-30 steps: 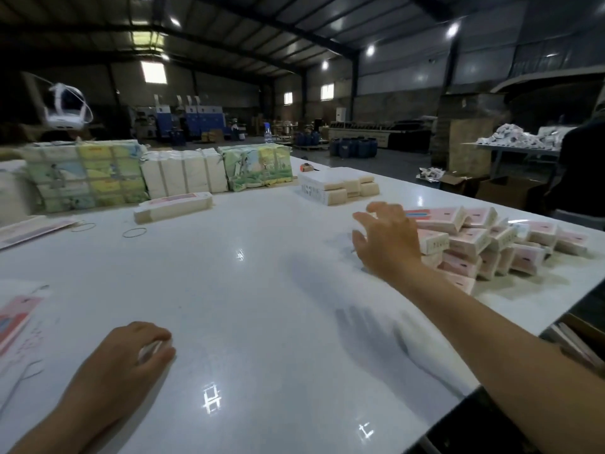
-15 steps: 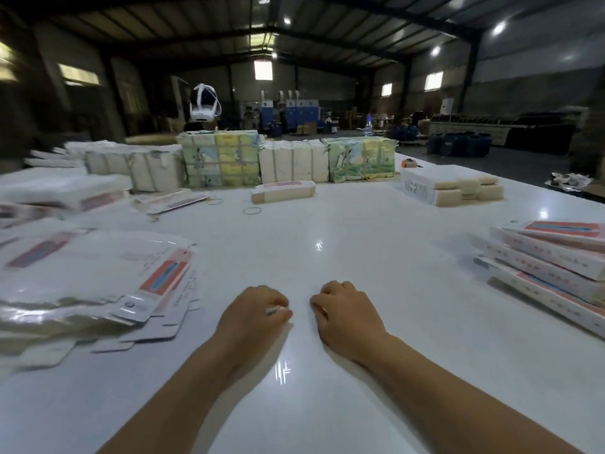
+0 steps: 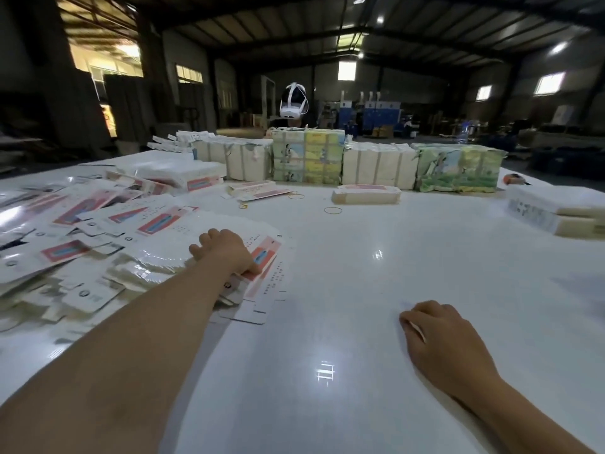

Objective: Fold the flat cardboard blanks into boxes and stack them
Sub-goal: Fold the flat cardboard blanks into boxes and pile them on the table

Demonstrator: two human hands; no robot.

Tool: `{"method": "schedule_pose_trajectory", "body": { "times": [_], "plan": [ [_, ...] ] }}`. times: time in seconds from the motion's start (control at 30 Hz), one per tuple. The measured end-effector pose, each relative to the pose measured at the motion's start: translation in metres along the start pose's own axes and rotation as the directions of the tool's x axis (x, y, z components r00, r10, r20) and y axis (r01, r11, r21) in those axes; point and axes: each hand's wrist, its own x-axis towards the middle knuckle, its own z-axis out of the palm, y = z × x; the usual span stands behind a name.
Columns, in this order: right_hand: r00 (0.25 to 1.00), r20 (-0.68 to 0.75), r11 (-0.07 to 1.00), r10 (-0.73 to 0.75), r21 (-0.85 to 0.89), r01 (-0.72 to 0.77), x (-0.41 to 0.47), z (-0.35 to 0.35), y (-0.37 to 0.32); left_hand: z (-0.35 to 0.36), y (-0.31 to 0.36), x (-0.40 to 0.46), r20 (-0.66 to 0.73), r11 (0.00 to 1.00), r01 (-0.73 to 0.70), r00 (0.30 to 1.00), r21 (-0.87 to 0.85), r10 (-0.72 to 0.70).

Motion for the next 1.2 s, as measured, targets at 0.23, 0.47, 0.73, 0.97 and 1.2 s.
{"method": "schedule_pose_trajectory", "body": {
  "times": [0.23,0.47,0.73,0.97,1.2],
  "plan": [
    [1.0,0.005,1.0,0.017,0.006,-0.017,0.0,-0.001,-0.003,-0.002,0.015,0.001,-0.12,0.99,-0.08,0.991,-0.115,0.066],
    [0.996,0.087,0.998,0.02,0.057,-0.025,0.005,-0.003,-0.003,-0.01,0.047,-0.046,-0.118,0.694,-0.414,0.894,-0.59,0.433],
    [0.704,0.447,-0.168,0.552,0.886,-0.431,0.006,-0.045,0.005,0.026,0.076,-0.132,-0.058,0.515,-0.571,0.704,-0.64,0.708],
    [0.828,0.308,0.083,0.468,0.918,-0.388,-0.002,-0.042,-0.004,0.045,0.077,-0.158,-0.225,0.568,-0.822,0.558,-0.023,0.799],
    [0.909,0.367,-0.097,0.197,0.93,-0.354,-0.003,-0.05,-0.002,0.04,0.087,-0.179,-0.477,0.465,-0.883,0.433,-0.056,0.765]
  ]
}}
